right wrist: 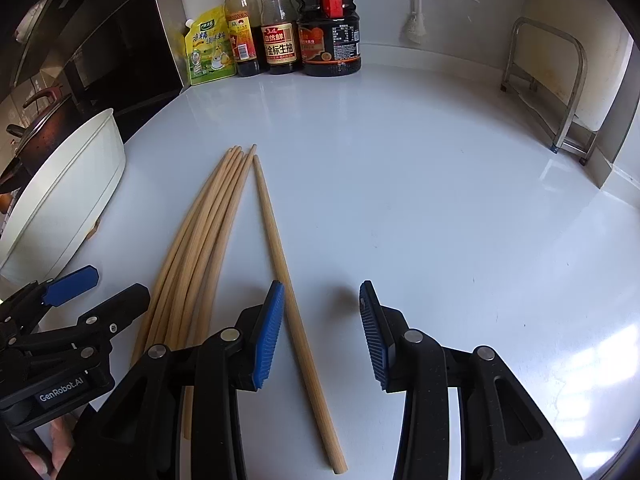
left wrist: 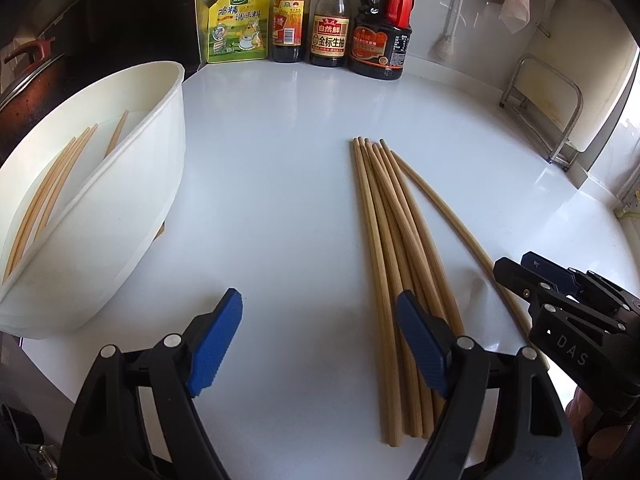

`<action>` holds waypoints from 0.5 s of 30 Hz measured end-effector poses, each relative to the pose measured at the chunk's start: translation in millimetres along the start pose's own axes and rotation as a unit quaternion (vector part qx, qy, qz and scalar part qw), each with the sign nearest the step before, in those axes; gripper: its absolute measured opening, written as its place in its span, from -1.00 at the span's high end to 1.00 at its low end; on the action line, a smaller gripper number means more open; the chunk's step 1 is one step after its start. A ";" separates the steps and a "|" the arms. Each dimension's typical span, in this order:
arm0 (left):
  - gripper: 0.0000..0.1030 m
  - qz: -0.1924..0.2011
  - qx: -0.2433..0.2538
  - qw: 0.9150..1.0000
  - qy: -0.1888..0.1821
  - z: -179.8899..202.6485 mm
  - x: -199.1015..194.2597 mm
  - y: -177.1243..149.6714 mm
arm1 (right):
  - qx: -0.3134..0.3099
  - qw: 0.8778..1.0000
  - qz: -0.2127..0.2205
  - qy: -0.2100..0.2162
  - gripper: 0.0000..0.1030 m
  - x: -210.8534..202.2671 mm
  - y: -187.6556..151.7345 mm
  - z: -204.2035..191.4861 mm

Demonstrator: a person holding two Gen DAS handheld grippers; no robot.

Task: Organize utensils
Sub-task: 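Position both open tools over single chopsticks at the pile's edge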

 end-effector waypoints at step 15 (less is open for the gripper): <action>-0.52 -0.001 0.005 1.000 0.024 0.2 9.8 4.4 | -0.007 1.000 0.006 -0.006 0.27 -0.7 2.0 0.7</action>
Point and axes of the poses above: each gripper's, at about its wrist camera, not at the fingertips, and x roughly the way its jaws point, z to its right, y to its top, the point moved 8 cm from there along x, roughly the way its jaws point, and after that the axes turned 12 degrees about -z, right-handed, at the moved point
